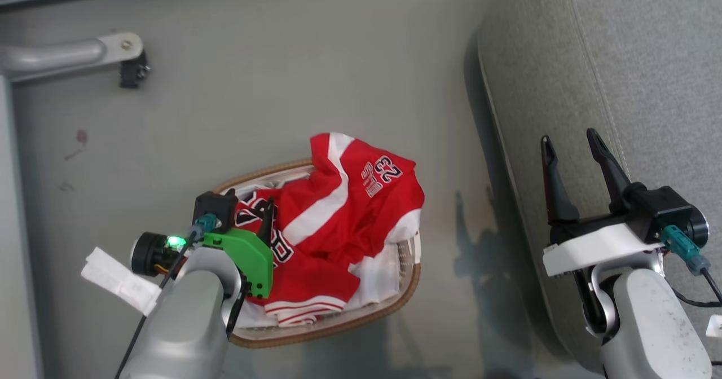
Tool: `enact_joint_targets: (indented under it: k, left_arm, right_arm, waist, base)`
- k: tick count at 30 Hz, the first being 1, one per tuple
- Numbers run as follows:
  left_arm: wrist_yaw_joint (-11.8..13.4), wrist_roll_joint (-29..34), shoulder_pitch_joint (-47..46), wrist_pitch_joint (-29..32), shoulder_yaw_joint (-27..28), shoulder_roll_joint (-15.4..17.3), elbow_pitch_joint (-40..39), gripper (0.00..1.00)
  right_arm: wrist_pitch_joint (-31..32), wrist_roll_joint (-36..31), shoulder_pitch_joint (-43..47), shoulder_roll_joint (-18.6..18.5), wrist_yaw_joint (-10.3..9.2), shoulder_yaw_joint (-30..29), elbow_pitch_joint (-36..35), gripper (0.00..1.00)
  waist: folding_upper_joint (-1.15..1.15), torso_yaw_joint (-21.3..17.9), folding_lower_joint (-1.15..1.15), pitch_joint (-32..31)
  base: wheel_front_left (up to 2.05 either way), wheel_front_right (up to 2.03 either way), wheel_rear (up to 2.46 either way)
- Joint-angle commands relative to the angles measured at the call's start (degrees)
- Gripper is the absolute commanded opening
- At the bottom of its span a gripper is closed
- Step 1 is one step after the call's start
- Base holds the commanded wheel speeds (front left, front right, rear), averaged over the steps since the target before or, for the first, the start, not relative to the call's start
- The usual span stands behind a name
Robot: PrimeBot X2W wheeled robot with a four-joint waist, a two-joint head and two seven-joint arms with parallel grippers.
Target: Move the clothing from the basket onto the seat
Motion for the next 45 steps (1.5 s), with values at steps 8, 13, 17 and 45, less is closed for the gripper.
enact_joint_targets:
  k: [8,13,17,45]
  left_arm:
    - [3.5,1.7,-7.8,4.0,-1.6,0.7,10.9,1.0]
    - [6.6,2.2,-8.9,7.6,-2.2,1.0,14.0,1.0]
    - [8.7,1.8,-8.7,10.1,-2.1,1.3,14.9,1.0]
    - [5.9,-2.3,-3.2,6.2,-3.1,0.1,15.1,0.0]
  right_arm:
    - [-0.3,2.7,-3.3,-0.2,-0.06,1.7,-0.4,1.0]
    - [-0.3,3.4,-3.4,-0.2,-0.06,2.0,0.0,1.0]
    - [-0.3,3.9,-3.5,-0.2,-0.06,2.4,0.1,1.0]
    - [-0.3,2.1,-0.1,-0.2,-0.06,2.6,1.8,1.0]
  waist:
    - [0.0,-7.1,0.0,11.6]
    - [0.0,-7.4,0.0,12.5]
    - [0.0,-7.4,0.0,12.8]
    - [0.0,-5.3,0.0,3.8]
  base:
    - [0.0,0.0,0.0]
    - [0.0,0.0,0.0]
    - [0.0,0.0,0.0]
    - [0.0,0.0,0.0]
